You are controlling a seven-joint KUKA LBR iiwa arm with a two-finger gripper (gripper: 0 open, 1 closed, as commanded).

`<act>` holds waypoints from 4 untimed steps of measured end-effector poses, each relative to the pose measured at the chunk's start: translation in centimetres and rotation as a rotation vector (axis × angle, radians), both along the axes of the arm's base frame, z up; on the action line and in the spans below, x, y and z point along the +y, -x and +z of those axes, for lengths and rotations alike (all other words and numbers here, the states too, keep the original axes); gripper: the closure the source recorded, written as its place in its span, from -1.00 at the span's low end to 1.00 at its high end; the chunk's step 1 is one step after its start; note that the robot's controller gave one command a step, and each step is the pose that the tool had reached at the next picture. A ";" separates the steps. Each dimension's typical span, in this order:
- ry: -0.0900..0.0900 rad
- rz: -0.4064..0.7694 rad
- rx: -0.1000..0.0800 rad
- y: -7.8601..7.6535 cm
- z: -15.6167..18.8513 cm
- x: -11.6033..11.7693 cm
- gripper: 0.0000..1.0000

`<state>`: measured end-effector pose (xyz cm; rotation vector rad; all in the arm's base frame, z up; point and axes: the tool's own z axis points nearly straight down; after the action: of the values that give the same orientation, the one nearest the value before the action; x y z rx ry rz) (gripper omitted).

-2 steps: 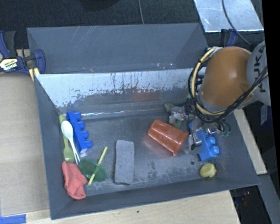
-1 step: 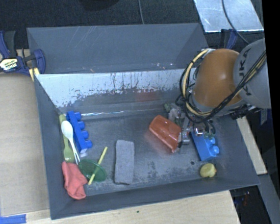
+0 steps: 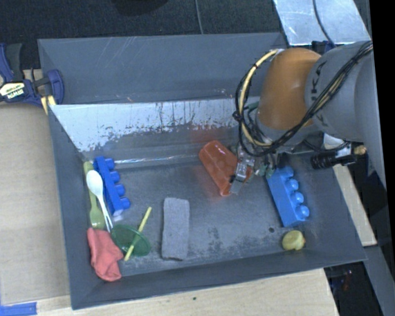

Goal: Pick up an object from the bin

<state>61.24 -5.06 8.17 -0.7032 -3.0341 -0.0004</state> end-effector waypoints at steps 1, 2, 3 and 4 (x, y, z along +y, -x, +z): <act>0.000 0.000 0.000 0.0 0.0 0.0 1.00; 0.004 -0.028 -0.008 -0.3 4.8 -0.2 1.00; 0.001 -0.019 -0.003 -0.6 12.4 -2.3 1.00; 0.002 -0.047 -0.007 2.1 23.8 -0.5 1.00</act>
Offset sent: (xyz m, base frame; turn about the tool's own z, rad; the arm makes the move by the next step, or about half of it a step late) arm 0.0058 -0.0012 0.0808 0.0405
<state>59.12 -5.54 32.02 -0.7756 -3.0244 -0.0006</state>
